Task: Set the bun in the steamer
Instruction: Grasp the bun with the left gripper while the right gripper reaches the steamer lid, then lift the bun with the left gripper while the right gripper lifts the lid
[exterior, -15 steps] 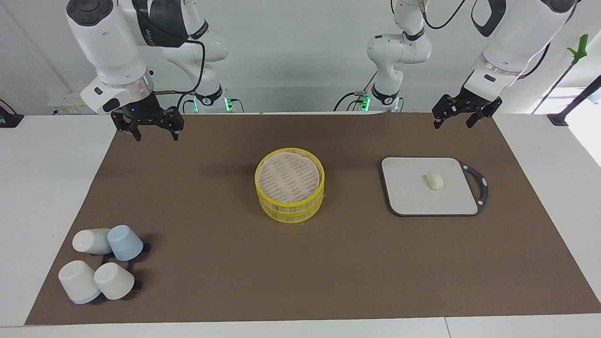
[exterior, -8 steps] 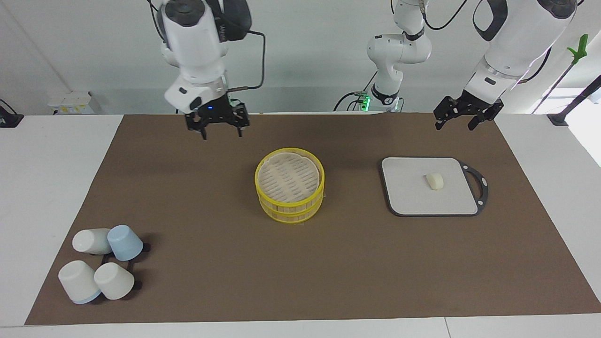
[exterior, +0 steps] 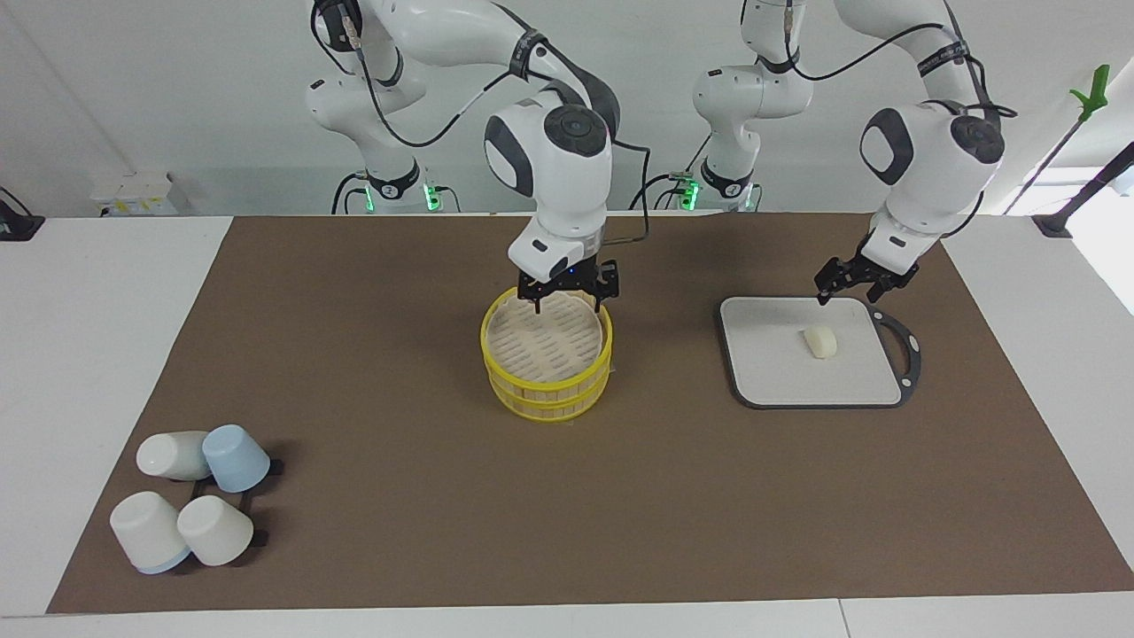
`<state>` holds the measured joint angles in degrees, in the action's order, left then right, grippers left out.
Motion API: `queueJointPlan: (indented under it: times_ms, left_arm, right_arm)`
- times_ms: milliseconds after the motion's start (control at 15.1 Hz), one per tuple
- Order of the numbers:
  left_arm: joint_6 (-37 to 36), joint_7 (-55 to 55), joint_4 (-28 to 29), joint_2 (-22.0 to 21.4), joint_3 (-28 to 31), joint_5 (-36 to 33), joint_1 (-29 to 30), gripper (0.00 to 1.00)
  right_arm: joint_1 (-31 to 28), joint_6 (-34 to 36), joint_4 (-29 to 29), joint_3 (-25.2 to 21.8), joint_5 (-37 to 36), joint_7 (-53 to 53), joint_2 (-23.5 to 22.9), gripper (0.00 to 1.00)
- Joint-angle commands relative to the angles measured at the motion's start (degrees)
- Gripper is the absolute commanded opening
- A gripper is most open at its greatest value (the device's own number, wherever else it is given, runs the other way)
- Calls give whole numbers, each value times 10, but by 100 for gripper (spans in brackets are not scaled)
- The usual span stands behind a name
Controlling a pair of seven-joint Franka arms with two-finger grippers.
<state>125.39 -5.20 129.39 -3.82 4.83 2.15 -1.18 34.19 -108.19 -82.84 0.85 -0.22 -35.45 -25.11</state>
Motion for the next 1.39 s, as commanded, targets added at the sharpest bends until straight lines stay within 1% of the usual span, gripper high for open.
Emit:
queueJointPlan:
  times_ms: [0,66,133,265,398,464,596,663,729,795,861,994,1060,1259,1325]
  left_arm:
    - [77,-1,34,35,-5,1,7,100]
    - [106,1,51,42,-5,1,8,100]
    - [129,2,66,42,-5,1,14,100]
    - [150,1,78,46,-5,1,15,100]
    - [166,2,82,53,-5,1,15,100]
    - [167,2,82,54,-5,1,15,100]
    - [168,2,82,54,-6,1,14,90]
    - [168,5,81,54,-6,1,14,81]
    - [169,5,80,55,-6,1,14,71]
    - [170,5,79,55,-6,1,14,58]
    - [171,4,78,55,-6,1,14,48]
    - [172,4,75,60,-6,1,14,33]
    - [172,3,74,60,-6,1,14,28]
    - [151,5,47,64,-7,2,7,28]
    - [125,5,26,65,-7,2,4,28]
  right_arm:
    - [19,-46,-25,1,7,-12,-9,100]
    - [21,-47,-25,2,8,-14,-9,100]
    - [37,-52,-22,2,10,-15,-12,100]
    - [49,-64,-18,1,8,-16,-24,100]
    - [60,-79,-31,1,5,-15,-27,100]
    - [59,-80,-36,2,5,-15,-27,95]
    - [59,-83,-36,2,8,-14,-27,47]
    - [59,-82,-36,2,8,-13,-27,28]
    - [58,-82,-36,2,9,-11,-27,13]
    - [57,-84,-36,2,9,-11,-28,4]
    - [57,-83,-38,2,9,-11,-27,0]
    - [56,-83,-38,2,9,-8,-27,0]
    - [55,-83,-38,2,9,-7,-27,0]
    - [50,-66,-27,1,5,-3,-24,0]
    - [40,-36,-8,0,4,4,-27,0]
